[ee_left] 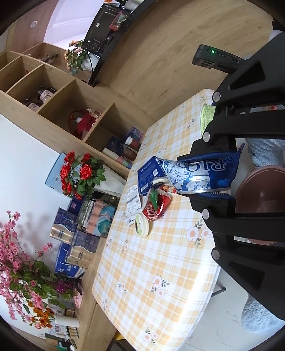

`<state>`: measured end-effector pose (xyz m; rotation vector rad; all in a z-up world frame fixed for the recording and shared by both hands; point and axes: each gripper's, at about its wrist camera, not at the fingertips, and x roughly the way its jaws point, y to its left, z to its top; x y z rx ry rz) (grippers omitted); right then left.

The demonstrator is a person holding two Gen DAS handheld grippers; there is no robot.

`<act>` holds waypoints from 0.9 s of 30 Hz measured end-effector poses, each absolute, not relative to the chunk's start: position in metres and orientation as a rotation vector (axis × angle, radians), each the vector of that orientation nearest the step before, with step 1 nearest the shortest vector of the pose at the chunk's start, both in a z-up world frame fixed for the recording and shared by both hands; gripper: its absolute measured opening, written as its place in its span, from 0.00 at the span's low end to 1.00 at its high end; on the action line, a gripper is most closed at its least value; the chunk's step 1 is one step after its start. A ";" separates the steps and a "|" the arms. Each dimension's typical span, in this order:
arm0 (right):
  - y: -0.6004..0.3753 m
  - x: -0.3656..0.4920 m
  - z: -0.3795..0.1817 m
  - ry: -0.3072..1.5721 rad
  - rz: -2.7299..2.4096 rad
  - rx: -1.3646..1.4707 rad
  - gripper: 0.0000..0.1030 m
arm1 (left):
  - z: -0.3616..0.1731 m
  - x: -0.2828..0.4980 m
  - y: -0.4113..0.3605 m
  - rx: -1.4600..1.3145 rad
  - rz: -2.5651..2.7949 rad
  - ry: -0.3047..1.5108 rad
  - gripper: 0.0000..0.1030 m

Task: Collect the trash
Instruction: 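Lower the green cup into the brown bin and open the right gripper while left holds wrapper, then move the blue wrapper over the brown bin and open the left gripper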

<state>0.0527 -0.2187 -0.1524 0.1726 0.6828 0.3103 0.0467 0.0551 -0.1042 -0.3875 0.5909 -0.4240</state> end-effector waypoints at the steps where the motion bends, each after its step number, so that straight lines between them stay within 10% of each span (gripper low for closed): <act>1: -0.217 0.053 -0.156 0.692 0.314 0.170 0.87 | -0.108 0.047 0.056 -0.399 -0.423 0.601 0.22; 27: -0.263 0.043 -0.191 0.527 -0.008 0.142 0.95 | -0.200 0.054 0.016 -0.380 -0.466 0.819 0.23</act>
